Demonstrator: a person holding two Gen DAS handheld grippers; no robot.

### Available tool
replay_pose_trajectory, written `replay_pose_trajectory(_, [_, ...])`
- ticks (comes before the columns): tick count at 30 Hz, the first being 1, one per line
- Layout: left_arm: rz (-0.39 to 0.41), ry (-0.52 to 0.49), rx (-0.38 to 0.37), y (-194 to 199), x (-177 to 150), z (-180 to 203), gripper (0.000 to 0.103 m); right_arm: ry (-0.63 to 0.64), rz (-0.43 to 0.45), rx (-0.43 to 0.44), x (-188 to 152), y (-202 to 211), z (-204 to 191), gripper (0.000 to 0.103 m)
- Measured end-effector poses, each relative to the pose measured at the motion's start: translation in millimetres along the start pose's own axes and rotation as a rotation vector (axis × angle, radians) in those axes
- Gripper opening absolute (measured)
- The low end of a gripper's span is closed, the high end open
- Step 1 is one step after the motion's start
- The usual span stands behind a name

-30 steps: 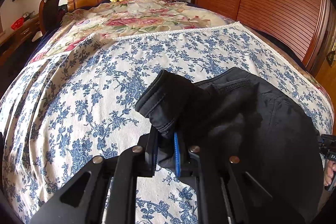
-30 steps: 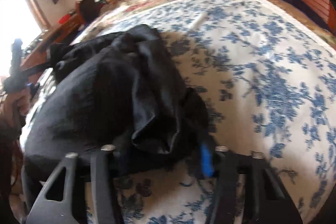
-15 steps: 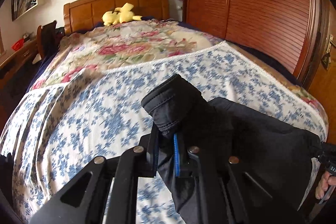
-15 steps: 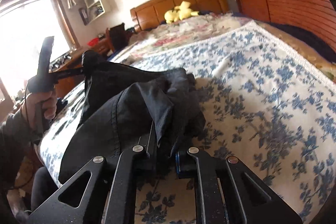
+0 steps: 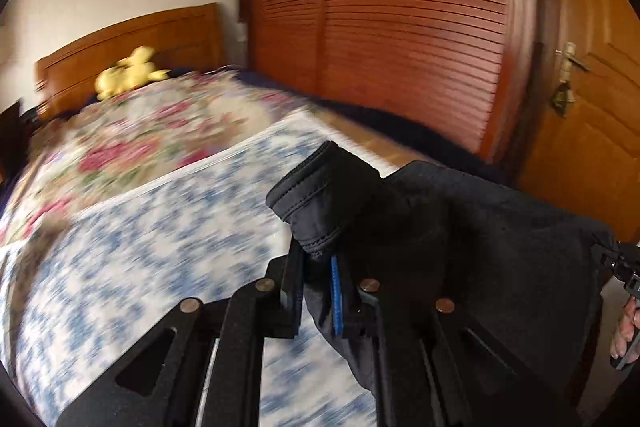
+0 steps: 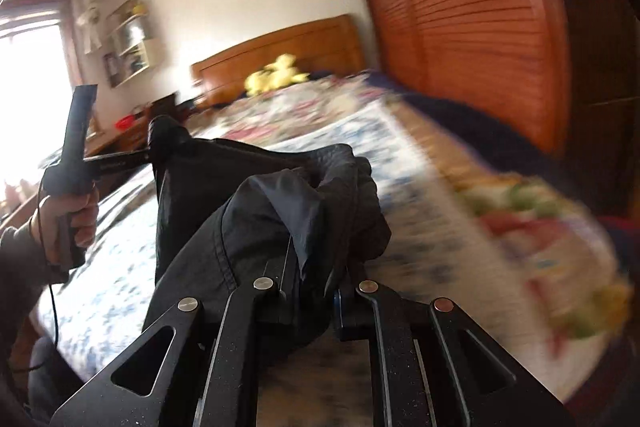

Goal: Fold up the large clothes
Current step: 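Lift the jacket bundle with both tools and carry it toward the wardrobe, then lower the jacket bundle onto the bed corner by the wardrobe and open both tools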

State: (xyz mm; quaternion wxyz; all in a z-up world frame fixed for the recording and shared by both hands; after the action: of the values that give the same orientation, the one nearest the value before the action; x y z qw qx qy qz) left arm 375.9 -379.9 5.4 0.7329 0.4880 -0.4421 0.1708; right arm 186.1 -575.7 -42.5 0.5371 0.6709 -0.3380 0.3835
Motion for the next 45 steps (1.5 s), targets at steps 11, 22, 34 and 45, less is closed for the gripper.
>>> replay_pose_trajectory(11, [0.001, -0.056, -0.205, -88.2, 45.5, 151.4, 0.009, -0.053, 0.048, -0.309, 4.4, 100.0, 123.7, 0.009])
replay_pose_trajectory(22, [-0.09, -0.152, -0.147, -86.5, 30.3, 166.3, 0.021, -0.121, -0.044, -0.476, -24.5, 116.9, 150.3, 0.026])
replay_pose_trajectory(34, [0.001, -0.221, -0.243, 8.1, -11.3, 140.3, 0.054, 0.034, -0.067, -0.488, -7.4, 96.5, 121.7, 0.056])
replay_pose_trajectory(45, [0.113, -0.244, -0.199, 90.0, -47.8, 118.0, 0.055, -0.022, -0.237, -0.497, -47.3, 29.1, 153.7, 0.056])
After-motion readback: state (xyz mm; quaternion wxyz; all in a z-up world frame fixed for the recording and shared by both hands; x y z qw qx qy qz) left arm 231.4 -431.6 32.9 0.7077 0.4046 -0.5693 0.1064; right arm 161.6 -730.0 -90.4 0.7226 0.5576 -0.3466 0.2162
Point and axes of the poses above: each gripper's, at about its wrist camera, not at the fingertips, and y roughly against the way its jaws point, z to its right, x to its top, the point moved 2 cm from there along -y, roughly the way its jaws point, and after that the axes turned 6 degrees about y, right-handed, at the moved point
